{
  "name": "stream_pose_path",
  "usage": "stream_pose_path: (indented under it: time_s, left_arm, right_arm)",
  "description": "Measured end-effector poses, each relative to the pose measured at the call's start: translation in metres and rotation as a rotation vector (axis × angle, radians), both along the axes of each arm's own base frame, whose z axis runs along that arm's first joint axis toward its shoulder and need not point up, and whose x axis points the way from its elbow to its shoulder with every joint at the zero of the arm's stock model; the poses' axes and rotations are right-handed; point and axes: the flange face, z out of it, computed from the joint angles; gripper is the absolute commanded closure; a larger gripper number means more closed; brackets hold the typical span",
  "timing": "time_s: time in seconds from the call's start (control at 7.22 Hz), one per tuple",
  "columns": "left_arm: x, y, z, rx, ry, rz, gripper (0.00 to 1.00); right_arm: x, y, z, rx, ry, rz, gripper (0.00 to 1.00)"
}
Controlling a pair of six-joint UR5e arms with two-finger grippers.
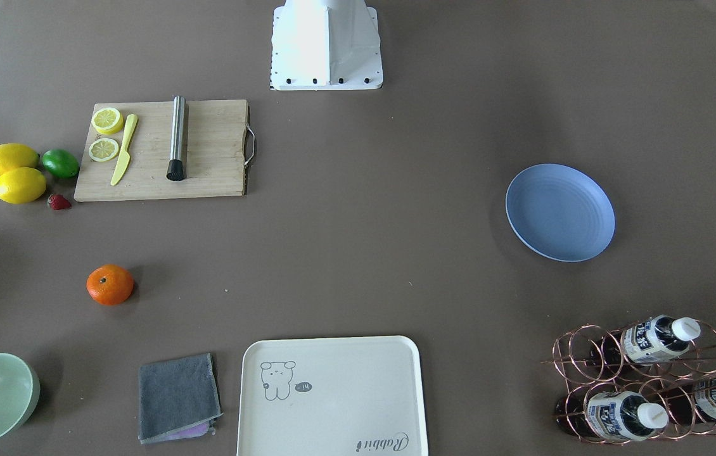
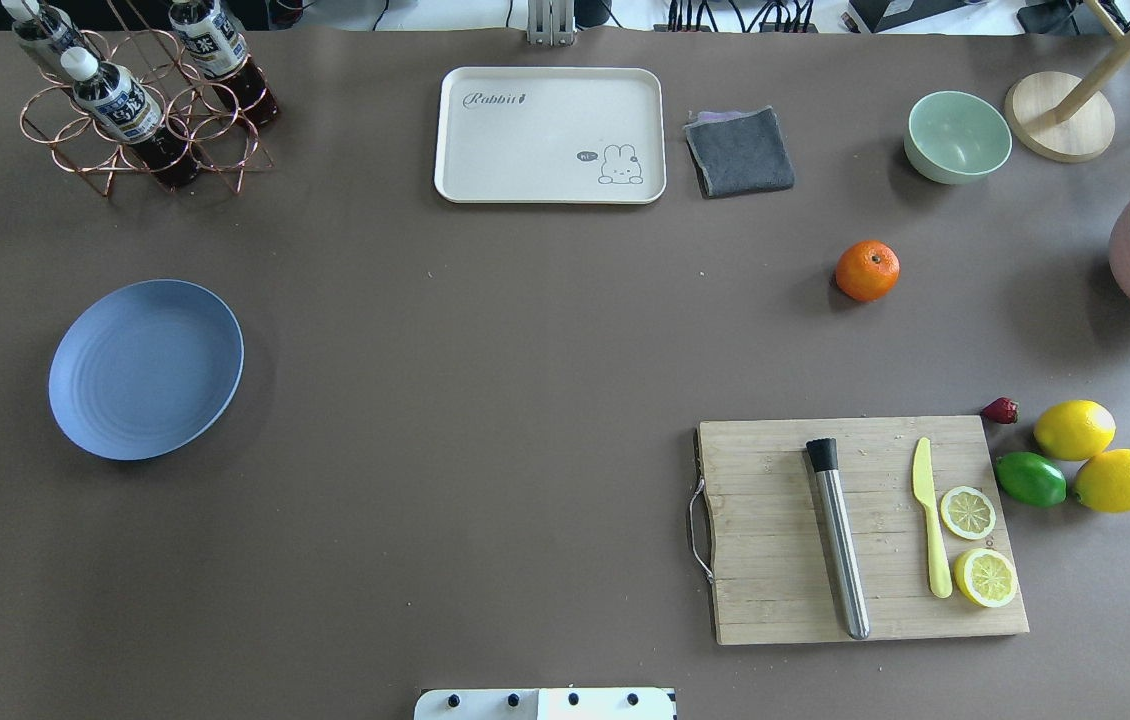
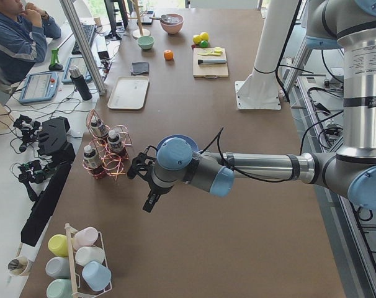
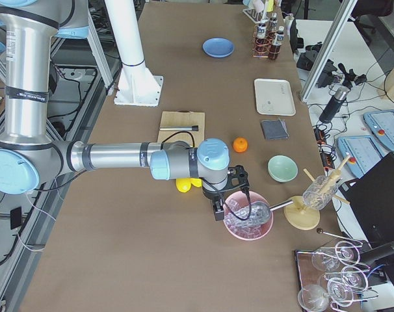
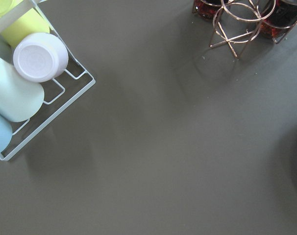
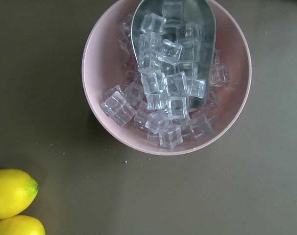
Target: Pick orange to plate
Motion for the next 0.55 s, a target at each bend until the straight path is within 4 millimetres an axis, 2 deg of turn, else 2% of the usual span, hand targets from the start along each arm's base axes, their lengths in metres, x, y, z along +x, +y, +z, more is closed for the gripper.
stream_pose_path:
  time_s: [0.28, 0.55]
  left_arm:
    - [0.069, -0.013, -0.019, -0.075, 0.072, 0.0, 0.02]
    - [0.136, -0.002, -0.022, -0.219, 0.187, -0.08, 0.02]
  right_arm:
    - [-0.053, -0.009, -0.031, -0.032, -0.031, 0.072, 0.0]
    - [-0.113, -0.015, -0.057, -0.078, -0.052, 0.142, 0.0]
